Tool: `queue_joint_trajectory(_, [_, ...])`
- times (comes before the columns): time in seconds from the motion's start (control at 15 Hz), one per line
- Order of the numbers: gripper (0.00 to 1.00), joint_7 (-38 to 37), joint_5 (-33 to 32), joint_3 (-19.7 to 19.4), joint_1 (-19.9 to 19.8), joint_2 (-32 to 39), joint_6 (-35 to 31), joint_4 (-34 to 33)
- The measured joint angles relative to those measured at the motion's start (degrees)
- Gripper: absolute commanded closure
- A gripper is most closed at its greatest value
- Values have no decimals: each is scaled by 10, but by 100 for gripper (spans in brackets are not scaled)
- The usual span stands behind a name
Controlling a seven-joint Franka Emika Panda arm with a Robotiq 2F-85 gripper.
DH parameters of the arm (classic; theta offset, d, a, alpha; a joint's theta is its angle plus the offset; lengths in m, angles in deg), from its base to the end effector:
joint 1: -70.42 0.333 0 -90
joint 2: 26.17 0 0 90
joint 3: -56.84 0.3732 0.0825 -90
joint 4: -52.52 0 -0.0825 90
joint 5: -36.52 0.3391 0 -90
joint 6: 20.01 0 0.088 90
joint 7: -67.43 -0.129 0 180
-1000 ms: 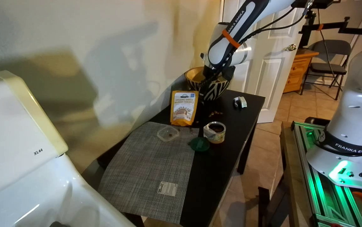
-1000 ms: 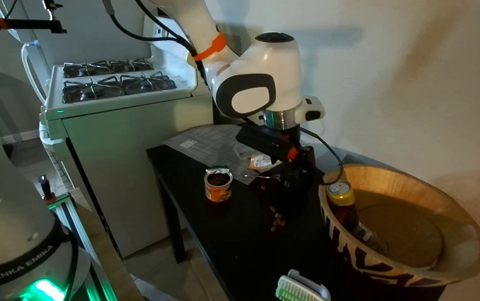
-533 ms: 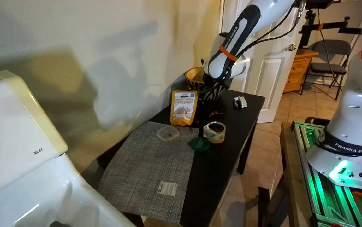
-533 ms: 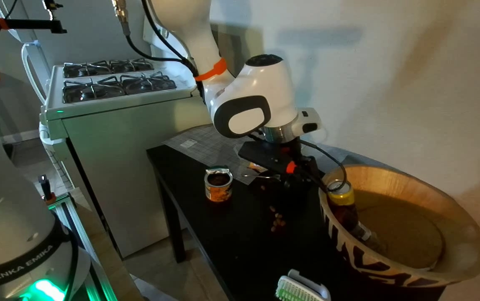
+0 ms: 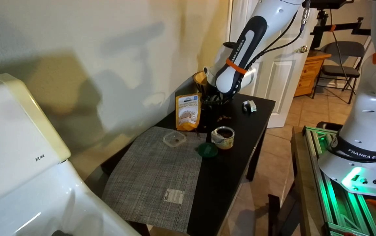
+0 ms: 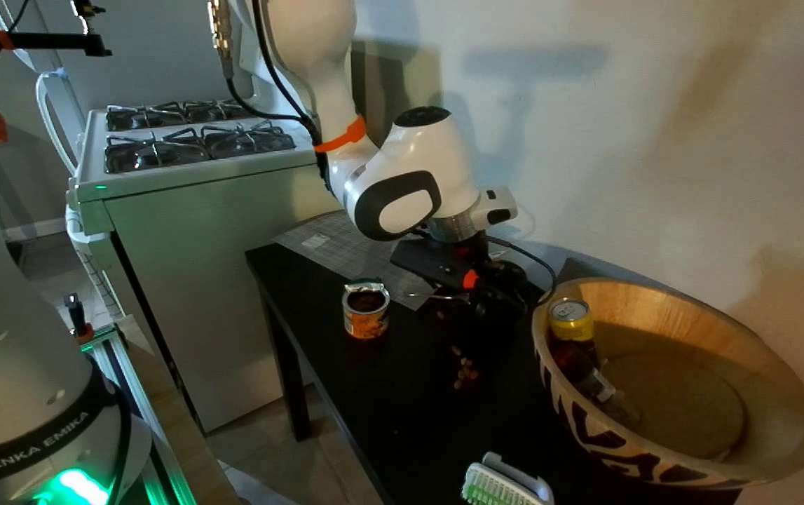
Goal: Put the black cup into the bowl
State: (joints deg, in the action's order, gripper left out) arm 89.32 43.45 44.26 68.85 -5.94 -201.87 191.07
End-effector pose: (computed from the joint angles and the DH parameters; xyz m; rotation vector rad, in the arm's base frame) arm 0.5194 -0.1386 0.2891 2.9124 0.0615 0.5596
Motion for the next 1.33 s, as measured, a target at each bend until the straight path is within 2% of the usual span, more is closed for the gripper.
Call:
queue_joint_trajectory(0.07, [25, -18, -17, -1, 1, 3, 0, 0])
queue_joint_trajectory(0.13, [40, -33, -30, -4, 2, 6, 0, 0])
queue_joint_trajectory(0.2, [41, -47, -40, -7, 3, 9, 0, 0])
queue_joint_trajectory(0.27, [47, -58, -46, -9, 4, 11, 0, -1])
queue_joint_trajectory(0.6, [88, -109, -58, -18, 8, 13, 0, -2])
queue_joint_trajectory(0.73, [99, -127, -58, -18, 9, 13, 0, -2])
queue_joint_trajectory(0.8, [95, -138, -58, -17, 9, 12, 0, -1])
queue_joint_trajectory(1.07, [94, -163, -57, 0, 6, -3, 2, 12])
queue_joint_trajectory(1.33, [94, -175, -57, 18, 5, -60, 20, 31])
